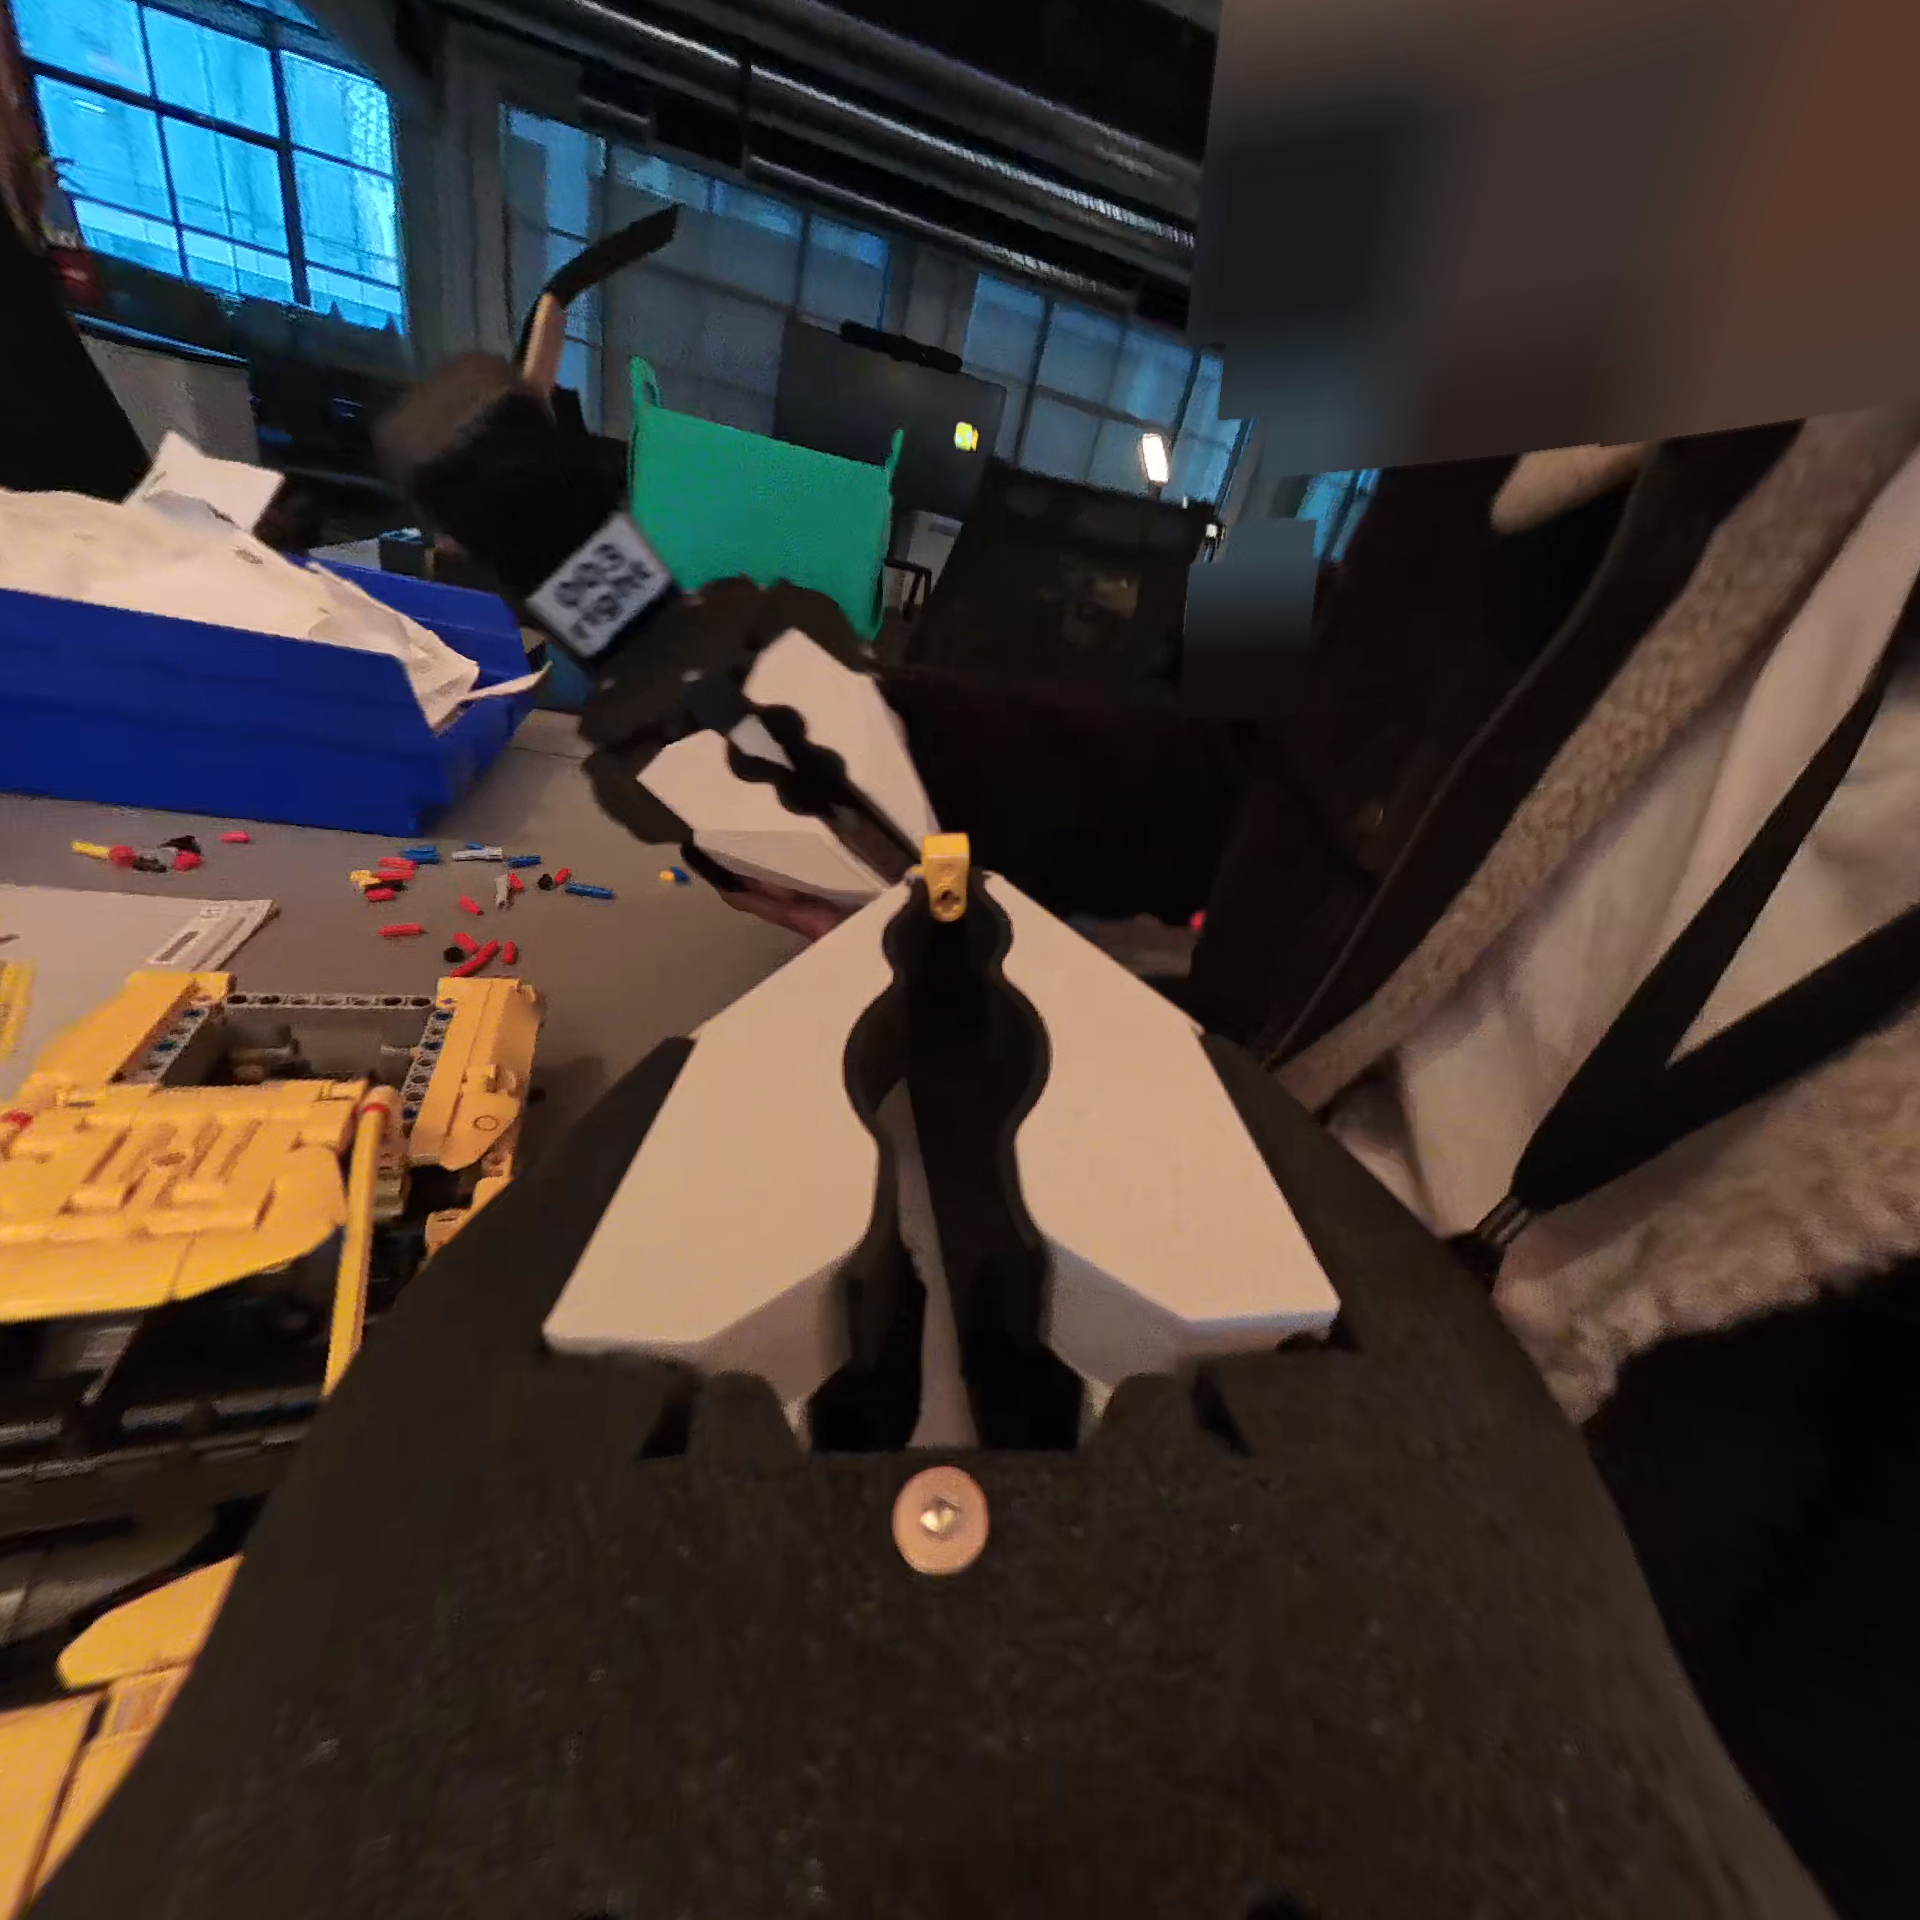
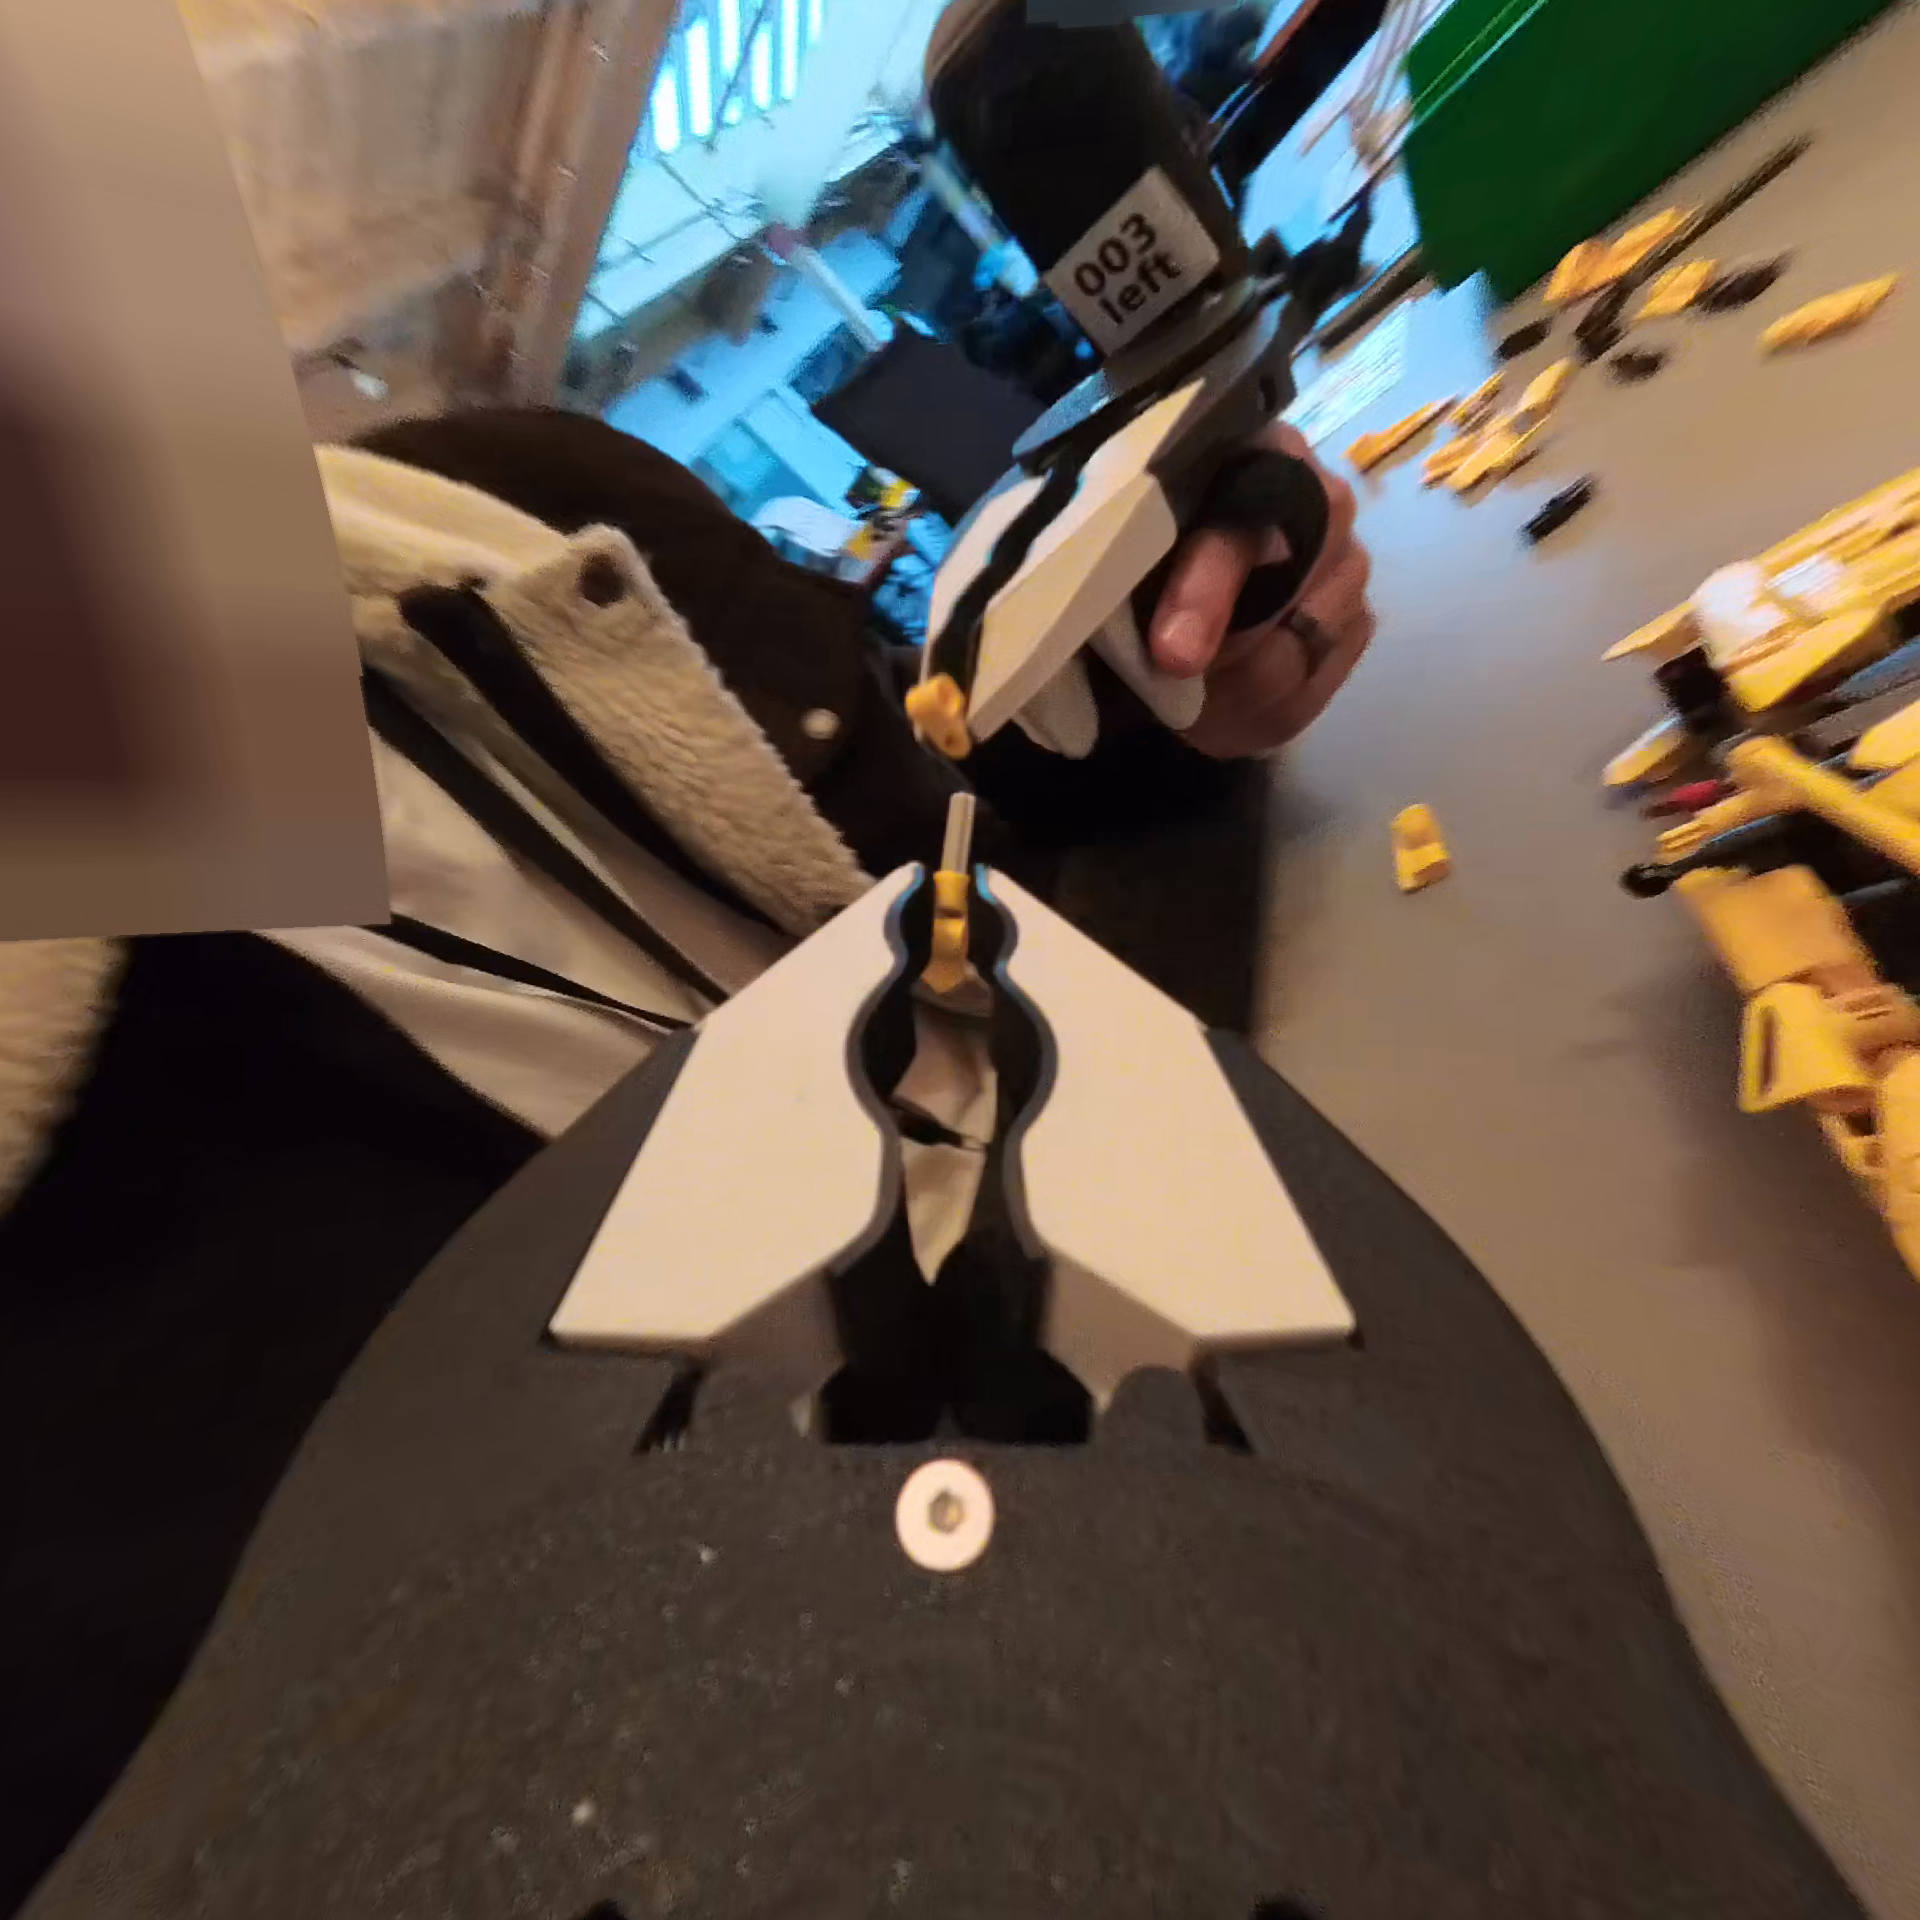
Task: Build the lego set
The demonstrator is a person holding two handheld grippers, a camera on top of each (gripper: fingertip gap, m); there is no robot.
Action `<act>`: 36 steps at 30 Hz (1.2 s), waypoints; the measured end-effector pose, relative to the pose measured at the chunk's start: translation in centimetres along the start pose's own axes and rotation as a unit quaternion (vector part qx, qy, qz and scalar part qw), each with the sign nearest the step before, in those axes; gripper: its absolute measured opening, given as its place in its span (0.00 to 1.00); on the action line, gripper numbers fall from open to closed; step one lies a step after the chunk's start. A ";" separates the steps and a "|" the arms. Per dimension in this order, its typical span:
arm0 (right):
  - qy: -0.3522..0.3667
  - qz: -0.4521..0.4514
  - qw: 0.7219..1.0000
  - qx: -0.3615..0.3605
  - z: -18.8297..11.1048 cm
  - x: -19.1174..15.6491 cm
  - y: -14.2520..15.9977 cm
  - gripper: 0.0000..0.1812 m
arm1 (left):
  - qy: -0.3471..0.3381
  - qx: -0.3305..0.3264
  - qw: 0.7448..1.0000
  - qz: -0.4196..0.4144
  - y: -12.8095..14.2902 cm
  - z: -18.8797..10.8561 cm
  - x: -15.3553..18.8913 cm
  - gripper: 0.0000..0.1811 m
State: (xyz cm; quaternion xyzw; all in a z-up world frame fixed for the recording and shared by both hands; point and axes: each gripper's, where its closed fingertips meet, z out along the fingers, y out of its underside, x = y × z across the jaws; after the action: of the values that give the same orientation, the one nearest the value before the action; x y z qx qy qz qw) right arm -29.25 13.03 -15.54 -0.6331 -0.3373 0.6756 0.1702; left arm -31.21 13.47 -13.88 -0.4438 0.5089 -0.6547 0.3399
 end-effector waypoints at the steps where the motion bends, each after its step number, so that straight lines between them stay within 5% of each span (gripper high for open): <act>1: -0.017 0.028 0.999 0.000 -0.1 0.1 -0.2 0.03 | 0.001 -0.011 1.000 0.015 0.4 0.2 0.2 0.04; 9: -0.053 0.102 0.989 -0.089 1.3 -0.4 1.4 0.03 | 0.005 -0.039 0.997 0.065 1.5 0.6 0.8 0.04; 16: -0.077 0.111 0.988 -0.076 1.5 -0.2 1.8 0.03 | 0.008 -0.059 0.995 0.085 2.1 0.8 1.1 0.04; 19: 0.048 0.052 0.988 -0.134 0.8 3.5 4.2 0.03 | -0.020 -0.075 0.993 0.093 2.3 0.0 0.1 0.04; 21: 0.184 -0.047 0.959 -0.209 -0.6 7.4 6.5 0.03 | -0.046 -0.109 0.987 0.110 3.2 -0.5 -0.8 0.04; 24: 0.282 -0.176 0.904 -0.268 -1.8 10.3 8.1 0.04 | -0.084 -0.175 0.972 0.134 5.5 -0.9 -2.1 0.04; 28: 0.310 -0.269 0.862 -0.297 -2.0 11.4 9.3 0.04 | -0.107 -0.220 0.957 0.156 7.2 -1.3 -2.9 0.04; 32: 0.305 -0.281 0.866 -0.280 -2.0 11.5 9.2 0.06 | -0.125 -0.228 0.947 0.188 7.5 -1.8 -3.4 0.04; 36: 0.286 -0.270 0.892 -0.222 -1.6 10.1 7.5 0.06 | -0.134 -0.180 0.918 0.325 6.4 -1.7 -3.3 0.04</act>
State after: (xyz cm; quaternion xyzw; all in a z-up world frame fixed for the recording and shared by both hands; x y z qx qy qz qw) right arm -27.69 14.73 -28.02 -0.7046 -0.5737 0.3005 0.2901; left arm -31.61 15.45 -20.99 -0.3911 0.6843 -0.3393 0.5135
